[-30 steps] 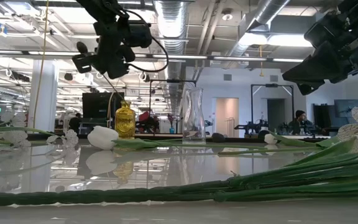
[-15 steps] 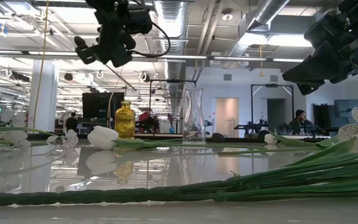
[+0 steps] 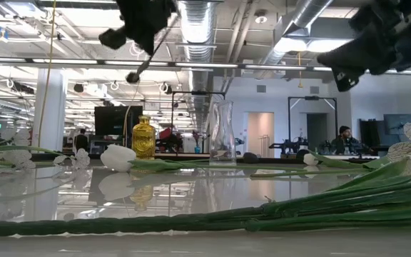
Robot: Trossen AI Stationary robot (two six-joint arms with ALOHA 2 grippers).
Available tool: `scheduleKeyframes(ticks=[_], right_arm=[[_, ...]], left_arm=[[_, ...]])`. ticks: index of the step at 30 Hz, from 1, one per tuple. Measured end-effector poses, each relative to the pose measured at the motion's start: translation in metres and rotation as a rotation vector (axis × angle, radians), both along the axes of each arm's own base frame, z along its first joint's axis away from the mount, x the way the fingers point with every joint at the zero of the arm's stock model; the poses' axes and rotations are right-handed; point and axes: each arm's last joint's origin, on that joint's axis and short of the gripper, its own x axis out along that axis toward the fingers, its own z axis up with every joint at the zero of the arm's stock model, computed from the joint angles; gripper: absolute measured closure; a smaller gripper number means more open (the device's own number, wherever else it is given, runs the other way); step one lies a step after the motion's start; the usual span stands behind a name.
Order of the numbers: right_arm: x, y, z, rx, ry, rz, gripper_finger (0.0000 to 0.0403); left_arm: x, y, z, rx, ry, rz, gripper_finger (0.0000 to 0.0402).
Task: Sort flowers into vase by color
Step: Put the bottom black flower into the yellow flower vase
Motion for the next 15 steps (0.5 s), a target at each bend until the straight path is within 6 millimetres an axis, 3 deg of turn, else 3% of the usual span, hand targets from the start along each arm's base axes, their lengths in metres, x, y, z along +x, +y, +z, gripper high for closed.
scheduleKeyframes(ticks=[8, 15], right_arm=[[0.004, 0.007, 0.022, -0.136, -0.028, 0.059, 0.0360], [0.015, 0.015, 0.042, -0.251, -0.060, 0.097, 0.0357]], left_arm=[[-0.005, -0.062, 0.013, -0.150, -0.288, -0.130, 0.0401], [-0.005, -0.091, 0.012, -0.280, -0.456, -0.144, 0.0401]])
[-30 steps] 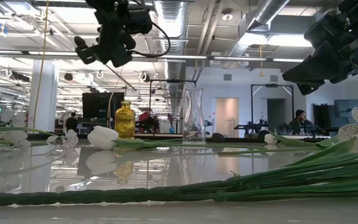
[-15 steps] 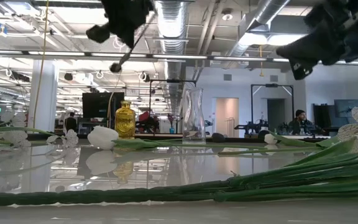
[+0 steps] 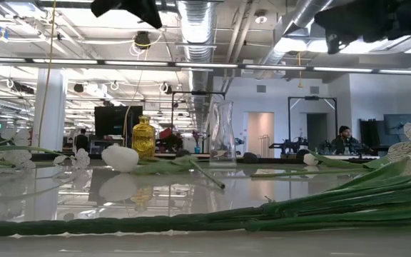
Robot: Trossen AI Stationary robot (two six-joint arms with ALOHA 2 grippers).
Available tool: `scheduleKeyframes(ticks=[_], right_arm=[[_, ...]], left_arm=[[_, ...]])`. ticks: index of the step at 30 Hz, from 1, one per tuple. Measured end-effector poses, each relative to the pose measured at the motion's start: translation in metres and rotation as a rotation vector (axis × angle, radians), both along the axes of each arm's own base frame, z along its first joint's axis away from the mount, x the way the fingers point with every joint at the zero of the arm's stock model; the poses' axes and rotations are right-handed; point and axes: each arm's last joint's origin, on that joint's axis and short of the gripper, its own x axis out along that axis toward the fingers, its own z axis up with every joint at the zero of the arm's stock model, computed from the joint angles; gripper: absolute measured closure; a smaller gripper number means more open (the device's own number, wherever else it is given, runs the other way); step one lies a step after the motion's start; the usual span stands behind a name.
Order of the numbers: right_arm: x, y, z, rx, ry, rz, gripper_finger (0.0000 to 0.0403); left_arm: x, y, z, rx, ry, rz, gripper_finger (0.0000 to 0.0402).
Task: Sort flowers into vase by color
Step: Put the bottom black flower into the yellow flower vase
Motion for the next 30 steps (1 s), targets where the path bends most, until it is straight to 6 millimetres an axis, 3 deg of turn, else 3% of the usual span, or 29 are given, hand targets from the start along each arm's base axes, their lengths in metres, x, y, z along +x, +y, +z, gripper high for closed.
scheduleKeyframes(ticks=[2, 6, 9, 14, 22, 26, 30], right_arm=[[0.005, 0.002, -0.001, -0.008, 0.034, 0.003, 0.0353], [0.016, 0.006, -0.008, 0.022, 0.107, 0.000, 0.0347], [0.021, 0.007, -0.015, 0.031, 0.155, -0.006, 0.0347], [0.026, 0.007, -0.022, 0.060, 0.195, -0.019, 0.0346], [0.024, 0.008, -0.027, 0.141, 0.264, -0.029, 0.0346], [0.023, 0.009, -0.031, 0.157, 0.306, -0.031, 0.0346], [0.023, 0.009, -0.031, 0.156, 0.313, -0.035, 0.0346]], left_arm=[[0.000, -0.004, -0.005, -0.127, -0.067, 0.018, 0.0401], [0.010, -0.006, -0.019, -0.567, -0.284, 0.116, 0.0401], [0.021, -0.010, -0.041, -0.705, -0.197, 0.035, 0.0401], [0.043, -0.015, -0.080, -0.527, 0.029, -0.167, 0.0381], [0.092, -0.004, -0.146, -0.281, 0.267, -0.376, 0.0295], [0.103, 0.005, -0.161, -0.190, 0.389, -0.443, 0.0261], [0.116, 0.013, -0.167, -0.107, 0.475, -0.526, 0.0251]])
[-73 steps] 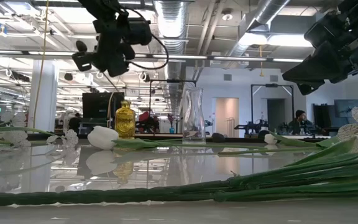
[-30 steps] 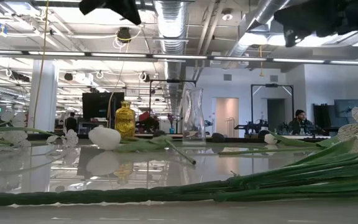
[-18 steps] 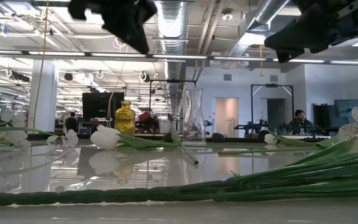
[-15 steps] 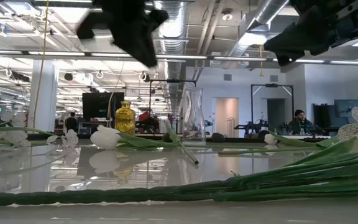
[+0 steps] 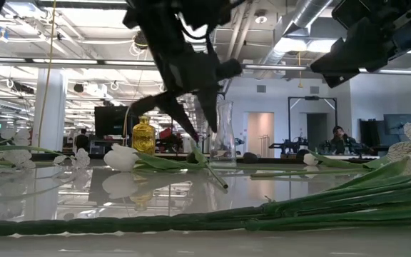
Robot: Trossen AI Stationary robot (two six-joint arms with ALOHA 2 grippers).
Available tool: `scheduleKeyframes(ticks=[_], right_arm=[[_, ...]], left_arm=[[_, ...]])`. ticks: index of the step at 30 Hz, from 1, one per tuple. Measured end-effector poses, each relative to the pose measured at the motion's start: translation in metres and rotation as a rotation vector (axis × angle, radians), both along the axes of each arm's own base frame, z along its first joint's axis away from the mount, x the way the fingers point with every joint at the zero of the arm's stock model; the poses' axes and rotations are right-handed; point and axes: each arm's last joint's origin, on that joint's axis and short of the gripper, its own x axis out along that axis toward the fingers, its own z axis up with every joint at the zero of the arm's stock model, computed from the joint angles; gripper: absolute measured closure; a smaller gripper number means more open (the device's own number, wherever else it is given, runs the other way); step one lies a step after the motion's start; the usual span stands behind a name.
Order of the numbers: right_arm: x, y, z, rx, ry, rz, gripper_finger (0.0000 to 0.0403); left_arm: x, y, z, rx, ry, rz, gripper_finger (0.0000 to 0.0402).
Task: Sort flowers into vase by color
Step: Put the bottom black flower into the yellow flower vase
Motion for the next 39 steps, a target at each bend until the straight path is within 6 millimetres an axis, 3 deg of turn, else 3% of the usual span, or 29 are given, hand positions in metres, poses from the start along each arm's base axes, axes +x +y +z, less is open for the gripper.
scheduleKeyframes(ticks=[7, 15, 23, 31, 34, 39], right_arm=[[0.000, 0.000, 0.000, -0.001, 0.004, 0.000, 0.0346], [-0.001, 0.000, -0.003, 0.005, 0.031, -0.004, 0.0346], [-0.002, 0.000, -0.005, 0.003, 0.056, -0.003, 0.0346], [-0.002, 0.000, -0.005, 0.008, 0.057, -0.003, 0.0346], [-0.002, 0.000, -0.005, 0.036, 0.061, -0.013, 0.0346], [-0.002, 0.000, -0.005, 0.047, 0.063, -0.012, 0.0346]], left_arm=[[0.015, 0.018, -0.015, -0.011, 0.152, -0.003, 0.0270], [0.030, 0.017, -0.035, 0.018, 0.221, -0.084, 0.0274], [0.028, 0.017, -0.042, 0.037, 0.309, -0.155, 0.0281], [0.032, 0.019, -0.039, 0.069, 0.284, -0.117, 0.0391], [0.029, 0.019, -0.030, 0.128, 0.282, -0.062, 0.0397], [0.020, 0.017, 0.019, 0.198, 0.133, 0.081, 0.0400]])
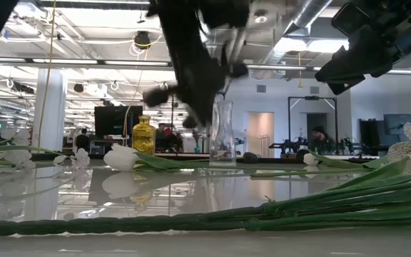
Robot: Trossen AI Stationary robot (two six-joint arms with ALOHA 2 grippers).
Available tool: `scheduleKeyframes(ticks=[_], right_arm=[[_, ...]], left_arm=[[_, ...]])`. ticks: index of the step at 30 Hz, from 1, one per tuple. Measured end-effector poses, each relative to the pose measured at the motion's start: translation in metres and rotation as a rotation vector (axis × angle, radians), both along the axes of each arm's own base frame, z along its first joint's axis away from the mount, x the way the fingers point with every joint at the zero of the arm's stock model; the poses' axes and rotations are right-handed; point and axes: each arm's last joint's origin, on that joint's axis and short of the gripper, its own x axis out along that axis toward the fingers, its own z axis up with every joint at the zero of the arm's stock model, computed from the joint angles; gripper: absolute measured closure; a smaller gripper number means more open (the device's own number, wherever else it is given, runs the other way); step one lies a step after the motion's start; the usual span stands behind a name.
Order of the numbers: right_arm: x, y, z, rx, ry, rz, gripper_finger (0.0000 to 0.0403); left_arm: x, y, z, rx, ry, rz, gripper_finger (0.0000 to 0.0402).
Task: Sort flowers into vase by color
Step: Put the bottom black flower into the yellow flower vase
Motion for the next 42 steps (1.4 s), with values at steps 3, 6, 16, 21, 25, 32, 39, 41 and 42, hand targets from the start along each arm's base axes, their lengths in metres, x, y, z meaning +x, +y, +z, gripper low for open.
scheduleKeyframes(ticks=[3, 6, 16, 21, 25, 32, 39, 41, 42], right_arm=[[0.000, 0.000, 0.000, 0.000, -0.001, 0.000, 0.0346], [0.000, 0.000, 0.000, 0.000, -0.002, 0.001, 0.0346], [0.009, 0.001, 0.027, -0.463, -0.255, 0.123, 0.0346], [0.021, -0.003, 0.050, -0.978, -0.337, 0.076, 0.0346], [0.042, -0.006, 0.063, -1.269, -0.291, 0.000, 0.0346], [0.093, -0.012, 0.078, -1.629, -0.072, -0.125, 0.0323], [0.135, -0.020, 0.082, -1.824, 0.016, -0.164, 0.0240], [0.145, -0.022, 0.079, -1.887, 0.033, -0.170, 0.0217], [0.149, -0.023, 0.077, -1.920, 0.042, -0.168, 0.0209]], left_arm=[[-0.014, 0.000, 0.035, -0.048, -0.135, 0.109, 0.0400], [-0.035, 0.002, 0.077, -0.151, -0.329, 0.251, 0.0401], [-0.100, 0.044, 0.158, -0.858, -0.864, 0.995, 0.0401], [-0.111, 0.063, 0.158, -1.033, -0.878, 1.273, 0.0401], [-0.111, 0.065, 0.158, -1.140, -0.877, 1.380, 0.0401], [-0.106, 0.055, 0.161, -1.326, -0.850, 1.491, 0.0401], [-0.104, 0.043, 0.161, -1.369, -0.830, 1.532, 0.0401], [-0.104, 0.039, 0.161, -1.373, -0.817, 1.528, 0.0401], [-0.104, 0.038, 0.160, -1.376, -0.809, 1.526, 0.0401]])
